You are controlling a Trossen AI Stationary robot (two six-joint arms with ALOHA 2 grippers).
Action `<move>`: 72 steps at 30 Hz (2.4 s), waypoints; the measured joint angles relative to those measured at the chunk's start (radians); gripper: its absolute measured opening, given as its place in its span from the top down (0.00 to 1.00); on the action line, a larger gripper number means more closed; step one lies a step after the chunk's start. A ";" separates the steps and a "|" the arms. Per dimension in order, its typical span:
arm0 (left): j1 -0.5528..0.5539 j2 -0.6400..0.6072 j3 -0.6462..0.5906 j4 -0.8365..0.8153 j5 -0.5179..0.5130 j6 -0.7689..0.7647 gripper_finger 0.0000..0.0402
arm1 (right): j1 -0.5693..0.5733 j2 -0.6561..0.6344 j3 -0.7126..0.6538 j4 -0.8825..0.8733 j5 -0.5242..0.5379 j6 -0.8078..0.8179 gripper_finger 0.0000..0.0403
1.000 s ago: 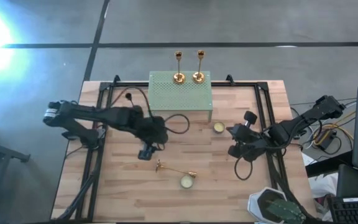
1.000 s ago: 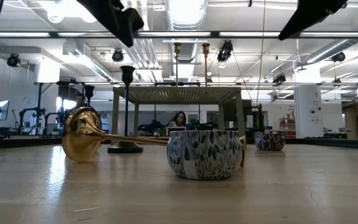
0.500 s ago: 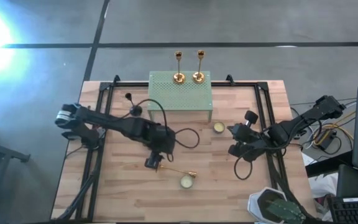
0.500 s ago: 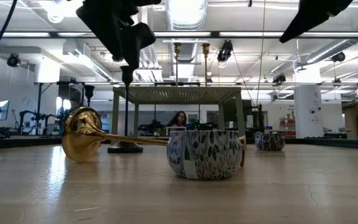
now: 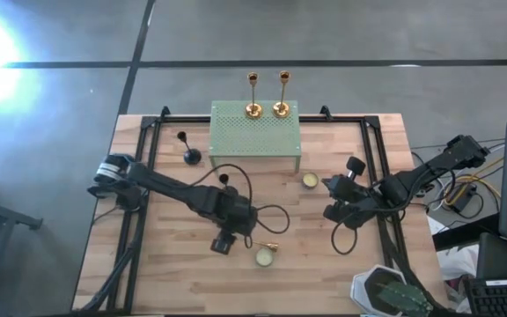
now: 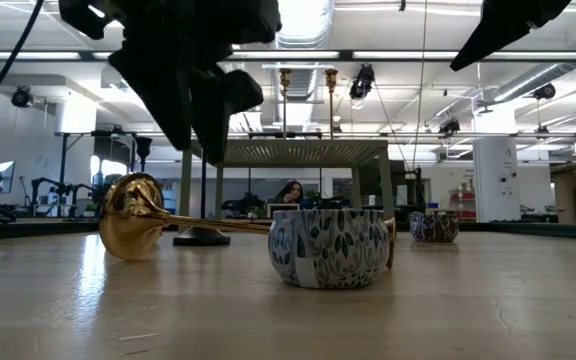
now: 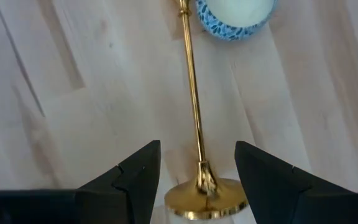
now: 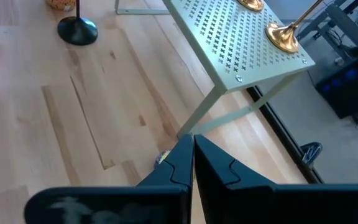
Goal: Pick & Place candle stick holders
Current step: Align the gold candle holder with the other gold candle holders on the shelf
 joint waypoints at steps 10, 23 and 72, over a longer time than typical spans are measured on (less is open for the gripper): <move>0.000 0.067 -0.001 0.086 0.015 -0.061 0.48 | 0.001 0.000 -0.013 0.002 0.000 0.003 0.98; 0.000 0.124 -0.008 0.151 0.062 -0.085 0.48 | 0.000 0.001 -0.042 0.005 0.000 0.026 0.98; 0.036 -0.202 -0.041 0.311 -0.301 -0.048 0.96 | 0.000 -0.003 -0.048 0.008 0.001 0.054 0.98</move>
